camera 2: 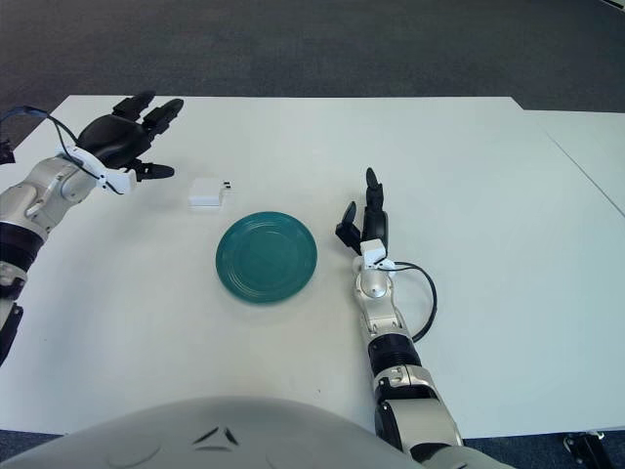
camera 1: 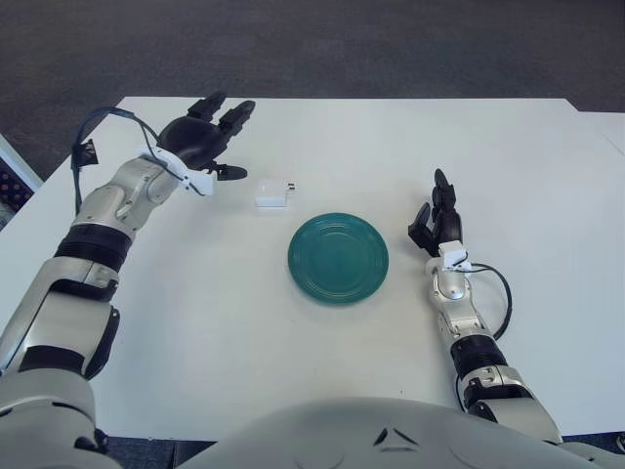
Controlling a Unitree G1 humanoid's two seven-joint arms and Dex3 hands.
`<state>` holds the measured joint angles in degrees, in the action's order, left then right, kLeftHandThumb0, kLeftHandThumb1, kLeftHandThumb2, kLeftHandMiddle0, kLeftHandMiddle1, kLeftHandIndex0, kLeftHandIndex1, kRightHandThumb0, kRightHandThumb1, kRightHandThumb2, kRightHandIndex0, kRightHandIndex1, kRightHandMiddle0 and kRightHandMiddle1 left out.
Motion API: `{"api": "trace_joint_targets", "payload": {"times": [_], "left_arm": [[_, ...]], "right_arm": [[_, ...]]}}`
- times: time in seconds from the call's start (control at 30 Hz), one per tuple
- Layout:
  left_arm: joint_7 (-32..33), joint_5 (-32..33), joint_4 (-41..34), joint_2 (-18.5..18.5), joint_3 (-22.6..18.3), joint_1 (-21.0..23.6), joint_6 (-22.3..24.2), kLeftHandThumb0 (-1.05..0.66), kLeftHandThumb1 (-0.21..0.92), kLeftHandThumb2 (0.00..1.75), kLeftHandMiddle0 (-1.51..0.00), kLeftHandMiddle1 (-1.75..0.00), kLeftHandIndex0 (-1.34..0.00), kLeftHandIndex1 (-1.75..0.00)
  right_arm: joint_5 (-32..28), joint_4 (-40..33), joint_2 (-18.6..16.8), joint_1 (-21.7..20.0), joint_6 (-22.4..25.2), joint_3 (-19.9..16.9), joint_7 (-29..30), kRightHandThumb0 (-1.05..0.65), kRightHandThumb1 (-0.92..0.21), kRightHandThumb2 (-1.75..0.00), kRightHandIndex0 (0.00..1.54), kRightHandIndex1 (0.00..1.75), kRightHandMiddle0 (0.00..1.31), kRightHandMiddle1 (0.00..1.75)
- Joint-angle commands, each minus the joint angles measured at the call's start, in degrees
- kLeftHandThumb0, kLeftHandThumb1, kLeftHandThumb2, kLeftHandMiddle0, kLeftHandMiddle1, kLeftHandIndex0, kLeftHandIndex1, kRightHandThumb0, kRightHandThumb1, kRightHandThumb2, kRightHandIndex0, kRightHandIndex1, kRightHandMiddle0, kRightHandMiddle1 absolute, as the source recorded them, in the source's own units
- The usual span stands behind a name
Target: Put the charger into the plate.
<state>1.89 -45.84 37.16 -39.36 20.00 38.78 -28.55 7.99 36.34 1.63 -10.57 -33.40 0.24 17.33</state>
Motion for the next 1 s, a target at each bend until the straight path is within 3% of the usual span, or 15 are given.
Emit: {"api": "trace_joint_targets", "payload": {"times": [0.0,0.27,0.63,0.97], "left_arm": [[-1.0,-0.7,3.1,1.4,2.2,2.5,-0.9,-1.05,0.92,0.40,0.00,0.00,-0.04,-0.15],[-0.6,-1.0,5.4,3.2,4.1,4.2,-0.2,-1.05,0.92,0.35,0.00,0.00,0.00,-0.30],[0.3,-0.9,9.3,5.7,6.0,5.6,0.7,-1.05,0.92,0.34,0.00,0.00,0.00,-0.37],[0.4,-0.6,11.4,7.3,6.5,6.3,1.7,-1.05,0.92,0.22,0.00,0.00,0.00,-0.37]], "right_arm": [[0.9,6.0,-0.3,4.3,-2.4,0.2,0.1,-0.99,-0.92,-1.05,0.04,0.00,0.00,0.19],[-0.3,7.0,-0.5,4.0,-3.5,-0.2,-0.9,-0.97,-0.92,-1.05,0.03,0.00,0.00,0.16],[1.0,7.3,0.3,4.0,-3.6,0.5,-0.8,-0.96,-0.92,-1.04,0.03,0.00,0.00,0.15],[1.8,7.7,0.2,3.7,-2.9,0.6,1.2,-0.96,-0.92,-1.04,0.04,0.00,0.00,0.18]]}}
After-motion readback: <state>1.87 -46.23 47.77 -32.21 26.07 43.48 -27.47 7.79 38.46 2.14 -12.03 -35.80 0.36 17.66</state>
